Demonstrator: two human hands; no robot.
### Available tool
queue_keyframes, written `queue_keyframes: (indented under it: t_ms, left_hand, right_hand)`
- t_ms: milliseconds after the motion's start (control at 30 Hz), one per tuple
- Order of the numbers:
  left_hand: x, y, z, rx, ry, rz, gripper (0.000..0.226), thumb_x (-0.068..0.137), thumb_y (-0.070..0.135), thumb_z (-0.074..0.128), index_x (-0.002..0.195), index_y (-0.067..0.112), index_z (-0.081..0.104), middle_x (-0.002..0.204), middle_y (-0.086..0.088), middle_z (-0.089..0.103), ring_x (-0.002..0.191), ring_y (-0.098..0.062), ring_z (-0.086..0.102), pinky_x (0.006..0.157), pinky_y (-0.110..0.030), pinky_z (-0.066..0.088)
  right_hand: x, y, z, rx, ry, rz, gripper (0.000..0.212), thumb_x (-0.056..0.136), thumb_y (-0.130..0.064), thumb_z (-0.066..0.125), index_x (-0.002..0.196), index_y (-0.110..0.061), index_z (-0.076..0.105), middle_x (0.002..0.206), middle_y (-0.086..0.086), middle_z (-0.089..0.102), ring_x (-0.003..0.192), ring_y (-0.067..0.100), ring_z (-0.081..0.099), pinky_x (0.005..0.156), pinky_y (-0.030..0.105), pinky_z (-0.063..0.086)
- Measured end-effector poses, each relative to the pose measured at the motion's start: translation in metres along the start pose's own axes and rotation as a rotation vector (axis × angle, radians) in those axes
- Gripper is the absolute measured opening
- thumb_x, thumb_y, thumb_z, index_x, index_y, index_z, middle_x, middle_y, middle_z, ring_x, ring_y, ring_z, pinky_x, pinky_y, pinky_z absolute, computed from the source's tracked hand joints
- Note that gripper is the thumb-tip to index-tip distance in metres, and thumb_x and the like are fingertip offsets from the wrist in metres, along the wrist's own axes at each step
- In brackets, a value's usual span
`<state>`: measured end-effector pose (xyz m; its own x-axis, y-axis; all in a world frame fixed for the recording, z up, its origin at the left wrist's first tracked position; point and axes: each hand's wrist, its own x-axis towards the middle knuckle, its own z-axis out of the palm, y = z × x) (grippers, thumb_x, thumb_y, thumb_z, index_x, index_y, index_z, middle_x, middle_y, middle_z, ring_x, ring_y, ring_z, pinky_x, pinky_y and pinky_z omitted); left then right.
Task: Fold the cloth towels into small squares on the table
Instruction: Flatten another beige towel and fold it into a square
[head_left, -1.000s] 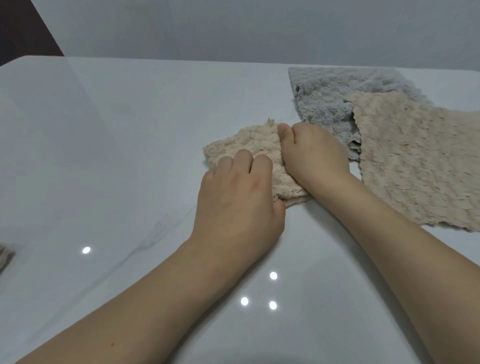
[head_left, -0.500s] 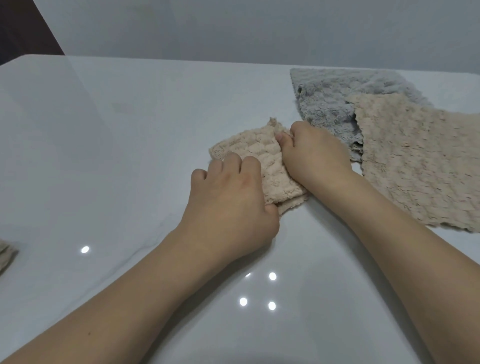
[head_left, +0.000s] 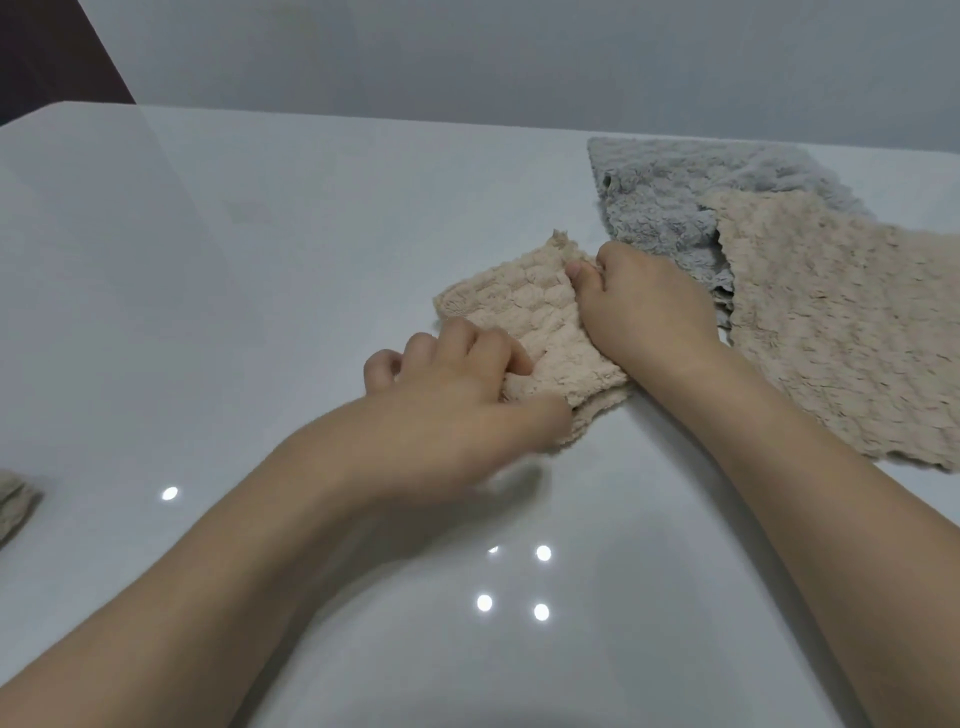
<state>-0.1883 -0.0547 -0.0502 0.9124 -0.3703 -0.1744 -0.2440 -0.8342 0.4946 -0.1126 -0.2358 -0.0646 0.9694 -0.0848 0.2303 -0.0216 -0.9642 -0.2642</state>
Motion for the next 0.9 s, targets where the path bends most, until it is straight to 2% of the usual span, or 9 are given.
queue_keyframes:
  t_ms: [33,100,167,233,367,467,600,767,900]
  left_hand:
    - [0.006,-0.001,-0.002,-0.057,0.023,-0.010,0.034,0.077,0.064,0.031,0.102,0.045,0.046,0.104,0.024,0.036,0.110,-0.003,0.027,0.091,-0.024,0.012]
    - [0.015,-0.004,0.000,-0.109,0.108,-0.019,0.037,0.091,0.062,0.025,0.097,0.037,0.052,0.101,0.018,0.043,0.111,-0.006,0.034,0.092,-0.028,0.011]
    - [0.016,-0.003,0.006,-0.058,0.196,-0.018,0.032,0.092,0.060,0.032,0.094,0.036,0.053,0.097,0.018,0.044,0.109,-0.008,0.038,0.095,-0.030,0.012]
    - [0.014,-0.003,0.010,0.045,0.209,-0.004,0.023,0.087,0.060,0.042,0.097,0.040,0.048,0.095,0.021,0.038,0.107,-0.009,0.036,0.096,-0.030,0.013]
    - [0.013,-0.002,0.007,0.114,0.149,-0.003,0.033,0.079,0.066,0.050,0.103,0.045,0.040,0.102,0.019,0.034,0.108,-0.011,0.030,0.099,-0.031,0.012]
    - [0.012,0.000,0.009,0.131,0.165,-0.012,0.037,0.077,0.066,0.053,0.104,0.044,0.040,0.107,0.017,0.035,0.109,-0.012,0.029,0.106,-0.036,0.015]
    - [0.014,-0.001,0.011,0.153,0.165,-0.027,0.040,0.074,0.066,0.054,0.104,0.044,0.038,0.108,0.017,0.034,0.108,-0.011,0.027,0.110,-0.043,0.016]
    - [0.013,-0.006,0.003,0.133,0.158,-0.056,0.051,0.066,0.075,0.058,0.104,0.049,0.035,0.110,0.017,0.036,0.111,-0.013,0.029,0.103,-0.039,0.019]
    - [0.010,-0.017,-0.009,0.136,0.154,-0.095,0.077,0.061,0.079,0.061,0.125,0.051,0.029,0.117,0.013,0.035,0.115,-0.014,0.028,0.096,-0.035,0.018]
  right_hand:
    - [0.000,-0.001,0.000,0.002,0.000,0.000,0.032,0.101,-0.044,0.031,0.088,-0.017,0.041,0.104,0.015,0.063,0.091,0.033,0.054,0.067,0.036,0.030]
    - [-0.001,-0.002,0.000,0.007,0.003,0.000,0.032,0.101,-0.044,0.031,0.088,-0.017,0.042,0.104,0.015,0.062,0.091,0.034,0.054,0.067,0.036,0.030]
    - [-0.001,-0.001,0.000,0.006,0.006,0.003,0.031,0.101,-0.044,0.032,0.088,-0.018,0.042,0.106,0.016,0.063,0.096,0.036,0.056,0.067,0.036,0.029]
    - [-0.001,-0.001,0.000,0.010,0.009,0.002,0.030,0.101,-0.044,0.032,0.088,-0.018,0.042,0.106,0.016,0.062,0.096,0.036,0.056,0.067,0.036,0.029]
    - [0.000,-0.001,0.000,0.019,0.028,0.005,0.033,0.101,-0.043,0.033,0.086,-0.016,0.042,0.100,0.013,0.063,0.078,0.028,0.042,0.065,0.035,0.027]
    - [0.000,0.000,0.001,0.022,0.037,0.011,0.033,0.101,-0.044,0.033,0.085,-0.016,0.042,0.096,0.011,0.061,0.078,0.027,0.041,0.065,0.035,0.027]
    - [0.000,0.001,0.002,0.015,0.031,0.016,0.035,0.101,-0.044,0.032,0.084,-0.015,0.043,0.082,0.003,0.048,0.076,0.025,0.040,0.065,0.035,0.028]
    - [-0.001,0.000,0.001,0.033,0.025,0.028,0.035,0.101,-0.043,0.033,0.083,-0.015,0.043,0.080,0.002,0.045,0.076,0.026,0.040,0.065,0.035,0.028]
    - [-0.005,-0.002,-0.001,0.035,0.006,0.062,0.033,0.102,-0.040,0.031,0.088,-0.013,0.045,0.086,0.005,0.049,0.079,0.025,0.042,0.068,0.035,0.030]
